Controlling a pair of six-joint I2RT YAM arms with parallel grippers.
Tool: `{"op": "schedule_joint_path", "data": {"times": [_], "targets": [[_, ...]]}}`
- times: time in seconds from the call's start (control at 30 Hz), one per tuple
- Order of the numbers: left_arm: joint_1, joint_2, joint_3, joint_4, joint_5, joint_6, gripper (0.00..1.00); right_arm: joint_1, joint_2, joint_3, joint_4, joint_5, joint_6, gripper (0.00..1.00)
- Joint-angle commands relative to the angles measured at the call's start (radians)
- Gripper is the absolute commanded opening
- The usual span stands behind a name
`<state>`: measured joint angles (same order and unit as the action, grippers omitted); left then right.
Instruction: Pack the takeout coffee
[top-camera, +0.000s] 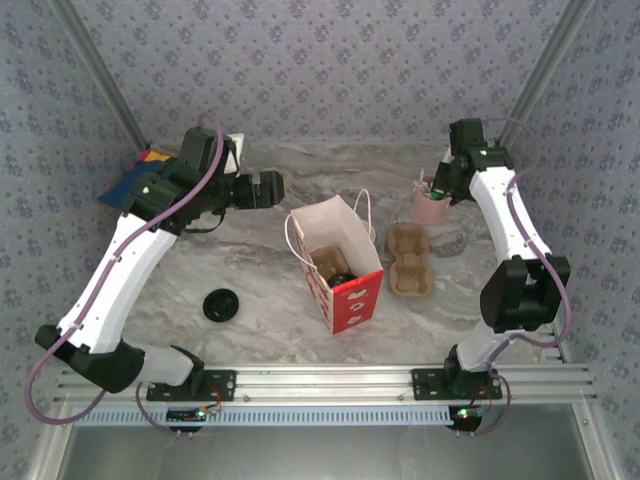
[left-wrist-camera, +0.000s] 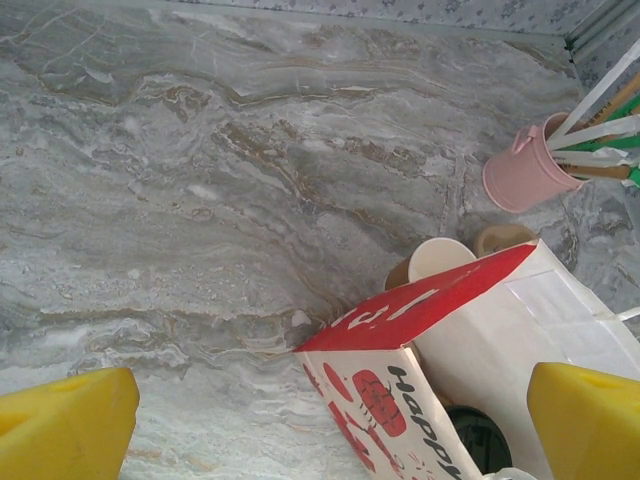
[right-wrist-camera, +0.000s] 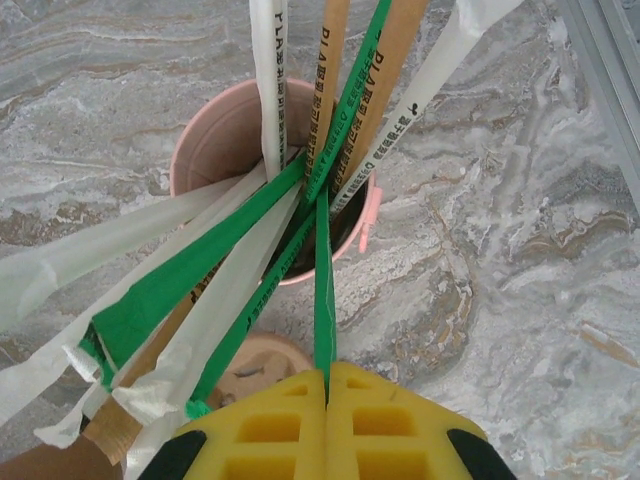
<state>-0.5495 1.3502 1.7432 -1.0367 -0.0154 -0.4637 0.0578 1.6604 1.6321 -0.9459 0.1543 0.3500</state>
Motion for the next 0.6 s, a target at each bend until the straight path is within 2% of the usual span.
{"op": "schedule_joint_path", "data": {"times": [0.0, 0.57], "targets": [[0.012, -0.019, 0.004, 0.020, 0.003, 0.002, 1.00, 0.010, -0.060, 0.040, -0.051, 0.028, 0.006, 0.00], [0.026, -0.037, 0.006, 0.012, 0.028, -0.007, 1.00, 0.027, -0.261, 0.126, -0.161, 0.028, 0.032, 0.00]]}}
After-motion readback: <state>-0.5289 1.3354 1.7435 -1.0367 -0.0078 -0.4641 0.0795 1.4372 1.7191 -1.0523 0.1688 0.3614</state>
